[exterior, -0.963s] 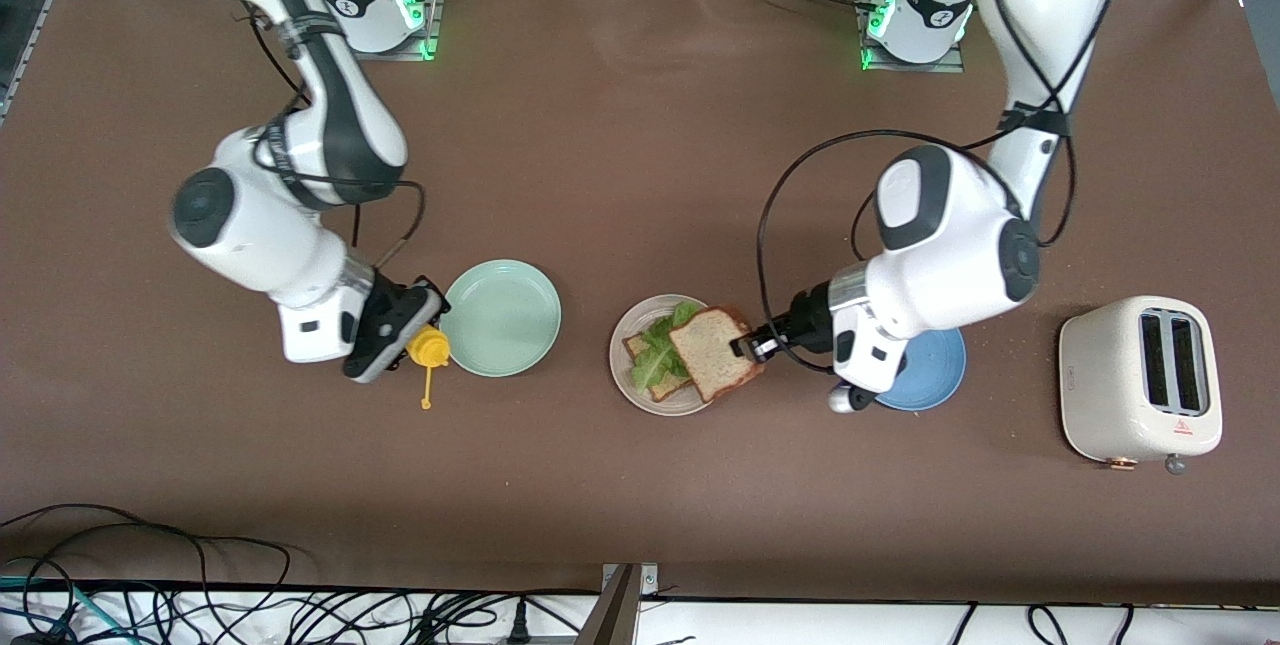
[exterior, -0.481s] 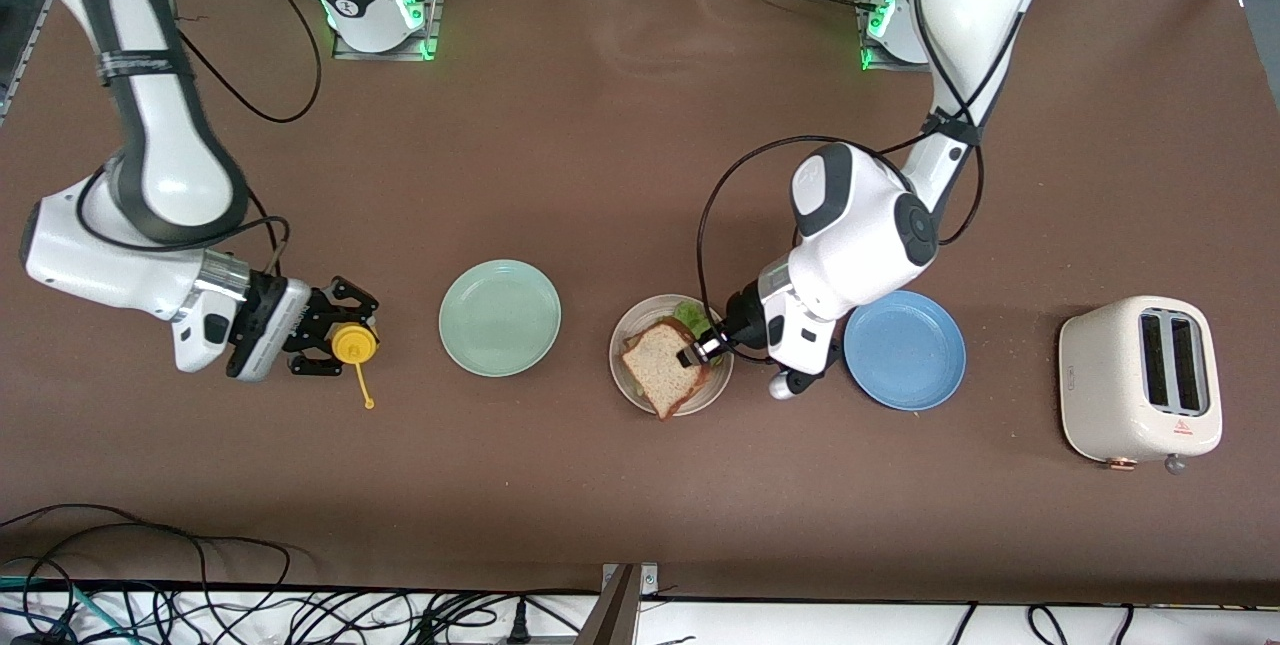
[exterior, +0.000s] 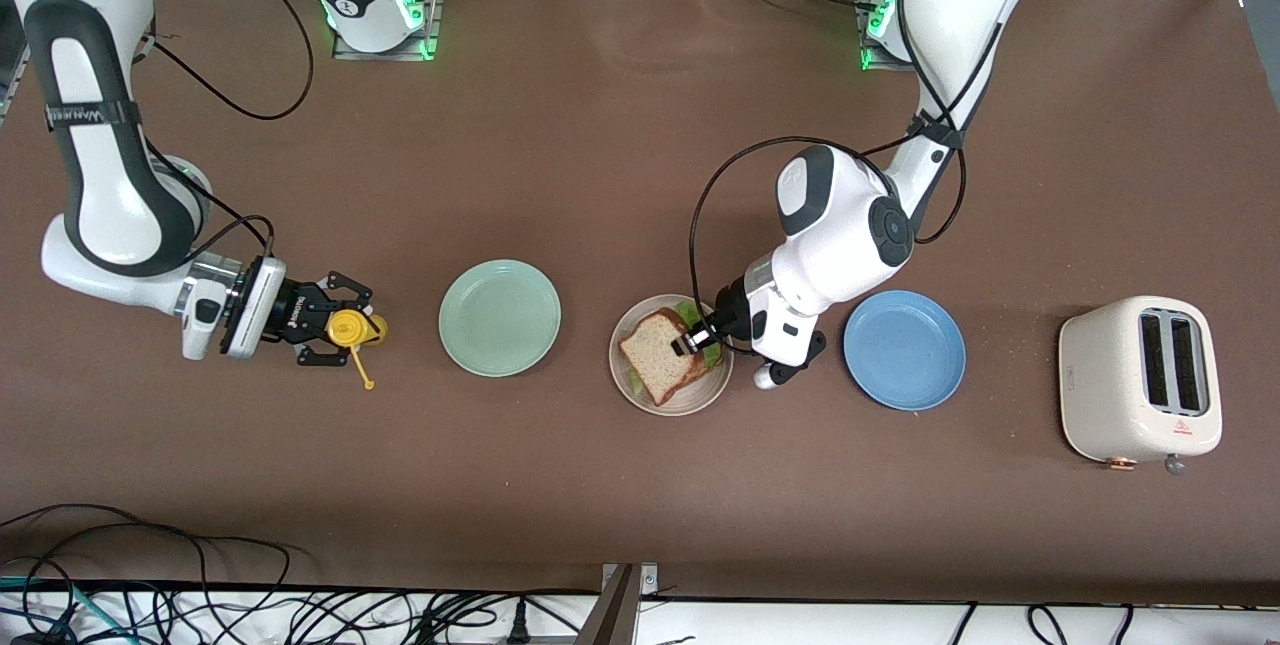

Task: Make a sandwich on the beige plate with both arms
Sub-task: 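Place the bread on the lettuce while the right gripper returns the mustard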

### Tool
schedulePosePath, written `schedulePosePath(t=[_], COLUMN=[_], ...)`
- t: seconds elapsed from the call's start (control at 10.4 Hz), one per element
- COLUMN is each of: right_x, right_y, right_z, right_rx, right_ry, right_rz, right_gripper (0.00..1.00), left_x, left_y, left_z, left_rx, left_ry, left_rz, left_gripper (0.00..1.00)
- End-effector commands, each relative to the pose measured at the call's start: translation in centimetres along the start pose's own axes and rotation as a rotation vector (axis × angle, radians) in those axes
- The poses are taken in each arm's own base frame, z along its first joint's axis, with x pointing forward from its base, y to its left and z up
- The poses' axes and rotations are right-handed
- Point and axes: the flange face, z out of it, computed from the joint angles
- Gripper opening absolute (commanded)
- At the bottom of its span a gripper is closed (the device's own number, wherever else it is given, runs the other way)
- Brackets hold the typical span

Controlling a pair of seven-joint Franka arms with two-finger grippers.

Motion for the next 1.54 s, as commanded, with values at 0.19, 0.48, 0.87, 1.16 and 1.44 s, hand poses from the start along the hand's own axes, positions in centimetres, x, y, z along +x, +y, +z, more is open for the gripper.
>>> schedulePosePath(t=[0.19,0.48,0.87,1.16,1.44], right_x=[-9.0,-10.5,-11.3,-11.1,-12.9], right_y=[-0.1,-0.4,-0.8,-0.6,0.0], right_z=[1.3,1.6,2.0,1.1,-3.2], right_rx=[0.039,0.044,0.049,0.038,0.027], right_ry=[0.241,0.268,0.252,0.249,0.157], right_rz=[-0.029,-0.024,-0.022,-0.026,-0.047], right_gripper=[0.00,0.00,1.00,1.00,1.00], left_x=[-0.7,-0.3,0.7,1.0,1.8], left_y=[-0.8,-1.9,-3.2,-3.2,-3.3], left_z=[1.3,2.6,3.9,3.8,3.2], left_rx=[0.011,0.033,0.053,0.050,0.046], left_ry=[-0.010,-0.020,-0.021,-0.018,-0.009], left_rz=[0.006,-0.008,-0.020,-0.021,0.008], left_gripper=[0.00,0.00,0.03,0.39,0.68])
